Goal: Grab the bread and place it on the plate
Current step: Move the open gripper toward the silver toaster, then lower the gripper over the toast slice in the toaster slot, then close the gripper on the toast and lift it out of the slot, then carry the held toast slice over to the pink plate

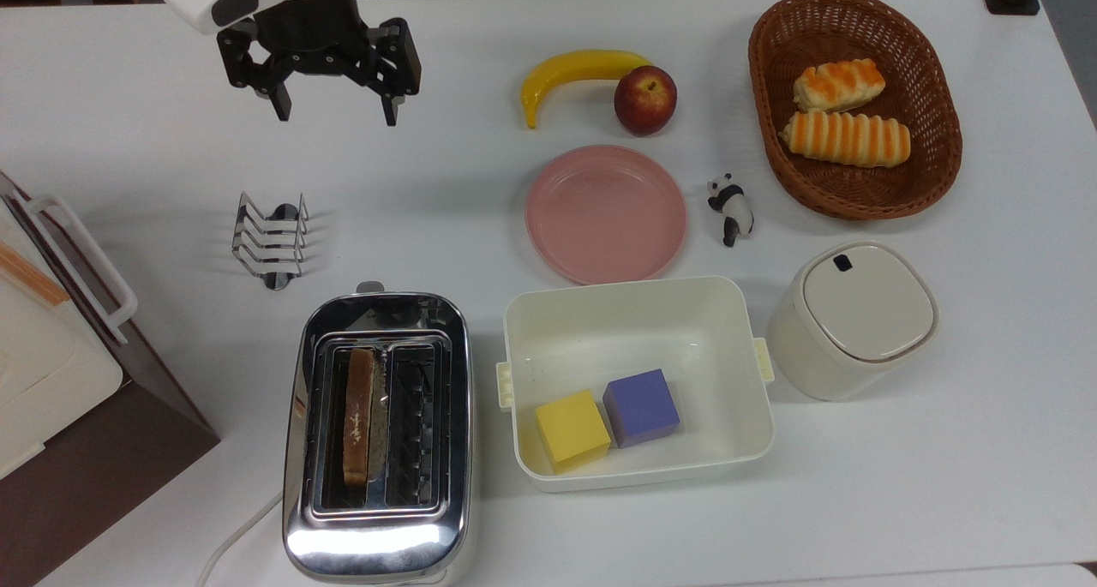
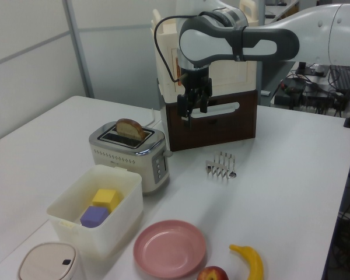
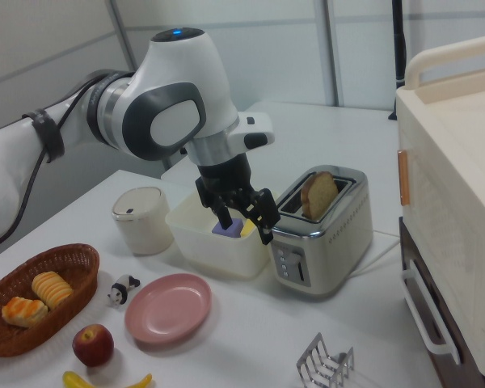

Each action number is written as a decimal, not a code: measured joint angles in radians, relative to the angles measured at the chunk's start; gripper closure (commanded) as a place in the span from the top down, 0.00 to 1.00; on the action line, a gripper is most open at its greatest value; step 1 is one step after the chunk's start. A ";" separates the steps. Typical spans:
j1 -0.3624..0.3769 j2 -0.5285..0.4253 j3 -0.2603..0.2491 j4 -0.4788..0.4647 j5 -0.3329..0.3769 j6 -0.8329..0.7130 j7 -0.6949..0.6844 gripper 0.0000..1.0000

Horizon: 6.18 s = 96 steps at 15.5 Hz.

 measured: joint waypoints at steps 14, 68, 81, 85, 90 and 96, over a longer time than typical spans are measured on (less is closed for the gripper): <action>0.005 0.086 0.007 -0.014 0.137 0.416 0.037 1.00; 0.042 0.212 0.012 0.013 0.176 0.899 0.202 0.00; 0.040 0.074 0.000 0.066 0.202 0.789 0.309 0.00; 0.032 0.016 -0.001 0.066 0.201 0.580 0.276 0.00; 0.034 -0.032 0.004 0.065 0.201 0.293 0.180 0.00; 0.058 -0.037 0.017 0.058 0.201 0.075 0.101 0.00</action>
